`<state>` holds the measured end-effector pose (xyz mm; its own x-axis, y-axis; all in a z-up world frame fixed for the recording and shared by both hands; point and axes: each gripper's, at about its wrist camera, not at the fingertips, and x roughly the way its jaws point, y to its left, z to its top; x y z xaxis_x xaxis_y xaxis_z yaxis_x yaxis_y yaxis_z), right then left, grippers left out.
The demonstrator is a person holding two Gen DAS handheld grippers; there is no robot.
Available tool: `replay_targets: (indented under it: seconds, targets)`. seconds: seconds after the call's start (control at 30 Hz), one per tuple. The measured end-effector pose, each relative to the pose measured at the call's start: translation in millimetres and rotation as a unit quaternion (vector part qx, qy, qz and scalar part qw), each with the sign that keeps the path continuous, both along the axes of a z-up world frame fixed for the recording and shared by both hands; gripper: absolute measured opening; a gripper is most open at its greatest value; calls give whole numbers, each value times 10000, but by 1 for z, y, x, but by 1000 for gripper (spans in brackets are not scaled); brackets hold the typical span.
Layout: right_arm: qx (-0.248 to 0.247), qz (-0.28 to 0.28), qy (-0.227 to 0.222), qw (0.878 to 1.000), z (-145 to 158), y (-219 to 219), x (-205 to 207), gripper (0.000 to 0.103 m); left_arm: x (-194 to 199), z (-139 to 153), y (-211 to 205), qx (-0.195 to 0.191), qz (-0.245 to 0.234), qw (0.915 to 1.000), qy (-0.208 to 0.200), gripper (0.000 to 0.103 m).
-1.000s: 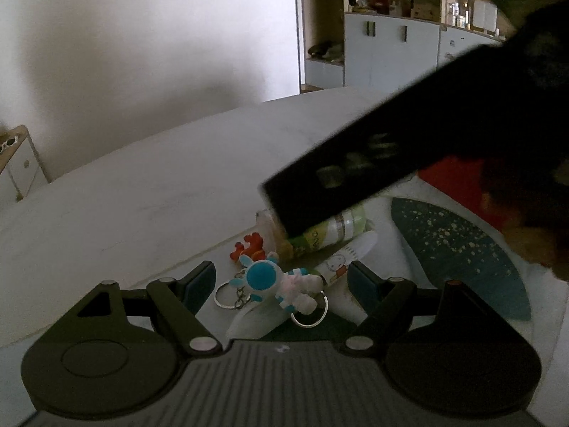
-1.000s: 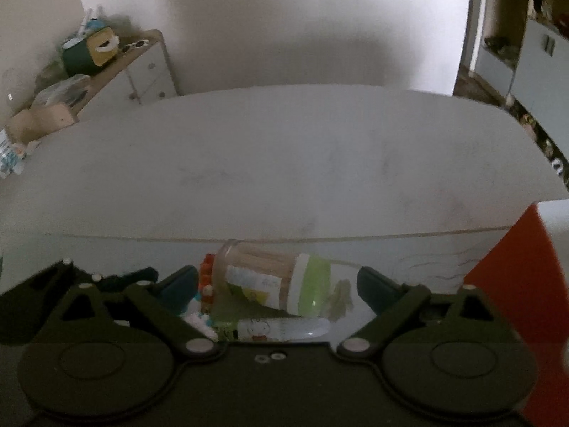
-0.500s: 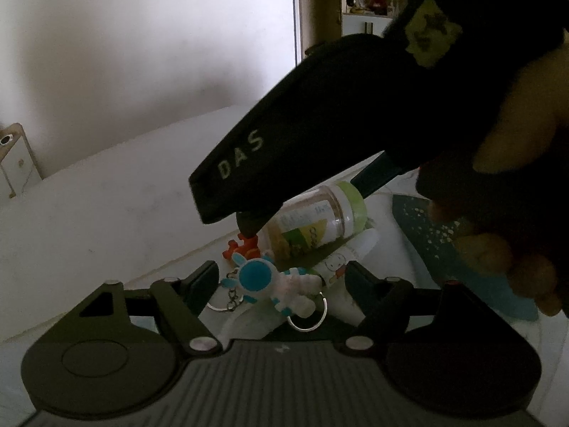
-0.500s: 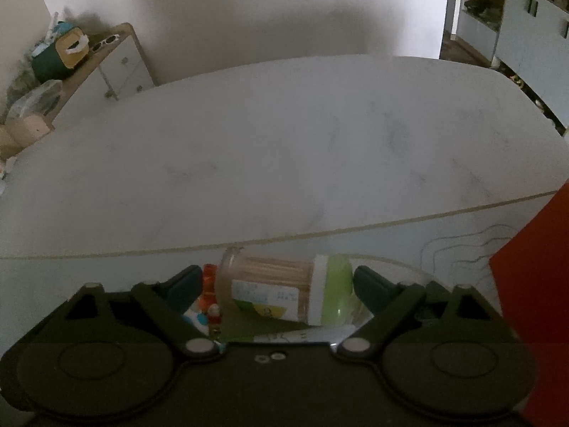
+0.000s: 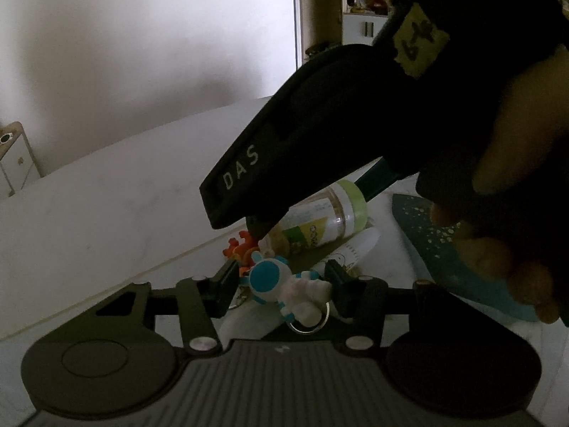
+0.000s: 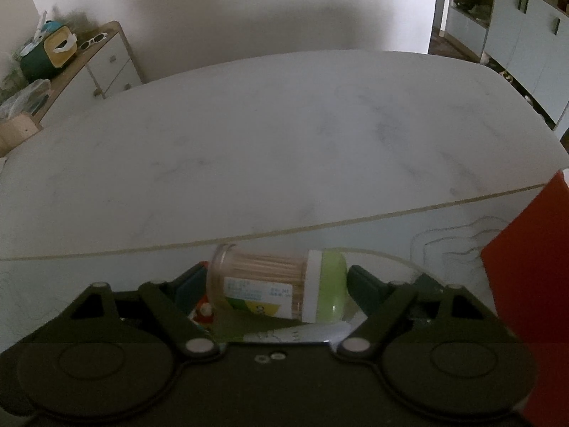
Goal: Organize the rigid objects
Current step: 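Grasp the astronaut keychain with the left gripper while the right grasps the green-lidded jar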
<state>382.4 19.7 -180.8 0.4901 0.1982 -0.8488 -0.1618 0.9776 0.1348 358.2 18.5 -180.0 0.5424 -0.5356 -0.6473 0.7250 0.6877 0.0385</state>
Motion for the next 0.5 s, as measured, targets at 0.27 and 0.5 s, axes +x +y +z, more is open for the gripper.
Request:
replay_targets:
  seconds: [0.27,0.5]
  targets:
    - [219,-66,-157,9996,13,-12,-11,85,-4,6,5,-16,91,10000,3,52]
    - [441,-76,-404,9982,38,-30,-27,84,-11,16,8,-154,127,9998,53,52]
